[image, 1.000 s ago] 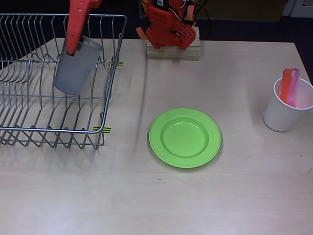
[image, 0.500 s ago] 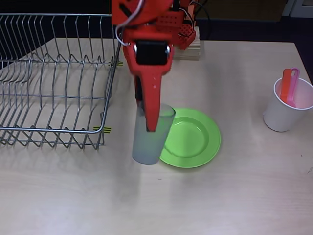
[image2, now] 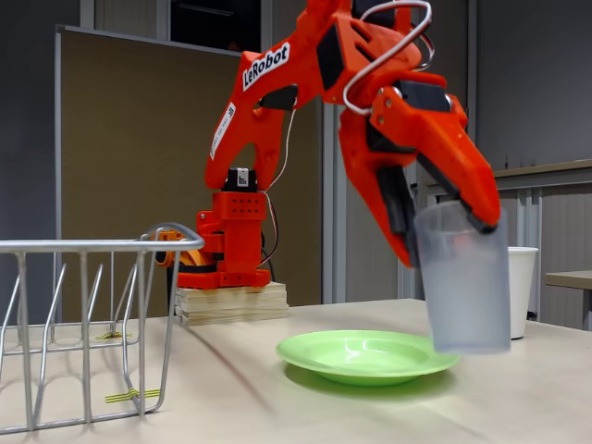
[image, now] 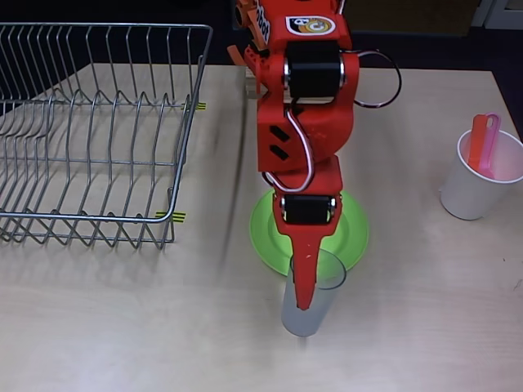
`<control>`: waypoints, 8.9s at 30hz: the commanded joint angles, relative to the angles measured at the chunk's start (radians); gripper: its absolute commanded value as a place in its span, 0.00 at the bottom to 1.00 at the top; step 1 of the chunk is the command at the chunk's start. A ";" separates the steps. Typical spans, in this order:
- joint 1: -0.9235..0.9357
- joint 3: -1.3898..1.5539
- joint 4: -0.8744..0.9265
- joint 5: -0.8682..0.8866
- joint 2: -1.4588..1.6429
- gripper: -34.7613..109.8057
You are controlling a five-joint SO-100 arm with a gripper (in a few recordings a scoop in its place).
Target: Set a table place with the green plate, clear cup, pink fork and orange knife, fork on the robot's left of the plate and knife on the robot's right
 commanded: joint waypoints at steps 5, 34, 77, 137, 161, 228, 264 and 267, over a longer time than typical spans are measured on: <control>-0.026 -0.043 0.029 0.092 -0.011 0.45; -0.044 0.008 0.143 0.387 -0.014 0.45; 0.020 0.511 0.147 0.256 0.425 0.62; -0.948 0.657 0.046 1.328 0.529 0.41; -0.930 0.549 0.078 1.261 0.443 0.45; -0.942 0.374 0.160 1.049 0.348 0.29; -0.873 0.086 0.291 0.704 0.545 0.24; -0.834 0.121 0.287 0.601 0.606 0.24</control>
